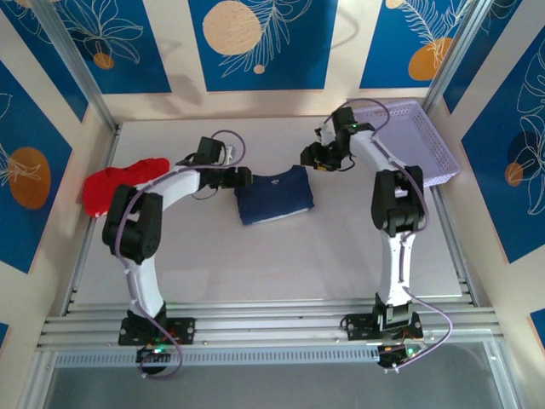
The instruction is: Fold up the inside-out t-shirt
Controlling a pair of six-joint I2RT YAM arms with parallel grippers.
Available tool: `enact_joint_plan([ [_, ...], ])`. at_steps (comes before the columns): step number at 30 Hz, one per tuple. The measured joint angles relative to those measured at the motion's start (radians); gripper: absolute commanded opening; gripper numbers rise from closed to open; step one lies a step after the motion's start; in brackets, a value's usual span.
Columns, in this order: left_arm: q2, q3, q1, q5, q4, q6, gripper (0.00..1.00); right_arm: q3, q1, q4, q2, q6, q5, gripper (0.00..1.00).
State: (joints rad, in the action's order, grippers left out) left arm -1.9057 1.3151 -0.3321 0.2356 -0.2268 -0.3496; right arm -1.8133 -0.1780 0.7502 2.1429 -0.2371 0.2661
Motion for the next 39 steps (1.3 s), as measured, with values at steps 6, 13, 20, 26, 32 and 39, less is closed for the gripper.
enact_joint_plan([
  [6, 0.038, -0.067, -0.002, 0.100, 0.004, -0.065, 0.92, 0.154, -0.010, -0.070, -0.146, -0.017, 0.024, 0.63],
  [13, -0.039, -0.078, -0.039, 0.141, 0.002, -0.100, 0.90, 0.250, -0.024, -0.100, -0.137, -0.029, 0.036, 0.63],
  [20, -0.076, -0.057, -0.073, 0.126, 0.033, -0.130, 0.74, 0.289, -0.024, -0.136, -0.138, -0.040, 0.054, 0.62],
  [26, -0.156, 0.017, -0.116, 0.112, 0.070, -0.148, 0.35, 0.305, -0.024, -0.144, -0.153, -0.043, 0.057, 0.61],
  [32, -0.238, 0.095, -0.144, 0.160, 0.126, -0.115, 0.00, 0.357, -0.024, -0.166, -0.213, -0.053, 0.056, 0.60],
  [39, -0.178, 0.120, -0.091, 0.207, -0.053, 0.129, 0.00, 0.541, -0.024, -0.215, -0.428, -0.093, 0.032, 0.60],
])
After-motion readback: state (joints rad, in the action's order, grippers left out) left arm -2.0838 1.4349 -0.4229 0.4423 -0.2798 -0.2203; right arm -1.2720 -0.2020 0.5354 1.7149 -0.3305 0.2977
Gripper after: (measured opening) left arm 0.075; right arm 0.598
